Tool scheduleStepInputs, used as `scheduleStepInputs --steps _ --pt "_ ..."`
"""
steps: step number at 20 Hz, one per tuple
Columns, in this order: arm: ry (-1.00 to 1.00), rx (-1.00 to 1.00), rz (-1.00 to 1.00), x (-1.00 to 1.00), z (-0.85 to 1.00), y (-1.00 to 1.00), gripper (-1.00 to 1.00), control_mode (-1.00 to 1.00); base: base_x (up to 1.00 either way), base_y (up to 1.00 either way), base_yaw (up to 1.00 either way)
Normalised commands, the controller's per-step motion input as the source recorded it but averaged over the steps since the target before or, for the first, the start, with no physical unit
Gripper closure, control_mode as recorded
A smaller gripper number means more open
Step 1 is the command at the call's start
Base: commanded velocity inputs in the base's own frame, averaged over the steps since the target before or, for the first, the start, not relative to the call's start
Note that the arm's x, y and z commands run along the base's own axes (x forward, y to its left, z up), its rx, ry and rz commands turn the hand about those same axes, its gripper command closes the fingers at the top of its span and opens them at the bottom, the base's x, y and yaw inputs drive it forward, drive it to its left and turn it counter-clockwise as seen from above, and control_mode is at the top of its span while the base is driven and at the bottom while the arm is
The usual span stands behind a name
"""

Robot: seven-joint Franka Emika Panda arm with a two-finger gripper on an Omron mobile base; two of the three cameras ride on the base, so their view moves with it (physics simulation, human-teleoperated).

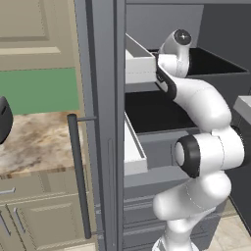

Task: Pick the cheese from the fridge and the cheese grater from the cabinet and place them next to the salad bowl.

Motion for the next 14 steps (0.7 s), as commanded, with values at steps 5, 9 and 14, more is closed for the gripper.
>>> scheduleStepInputs --steps 5,9,14 --pt "0.00 -0.01 0.00 0.89 -0.21 0.06 1.00 -1.00 0.00 0.00 0.00" --pt "0.00 0.00 0.00 0.77 -0.43 -0.05 1.00 -1.00 0.00 0.00 0.00" --pt "0.00 0.02 0.00 -0.19 0.04 -0.16 1.00 -1.00 0.00 0.00 0.00"
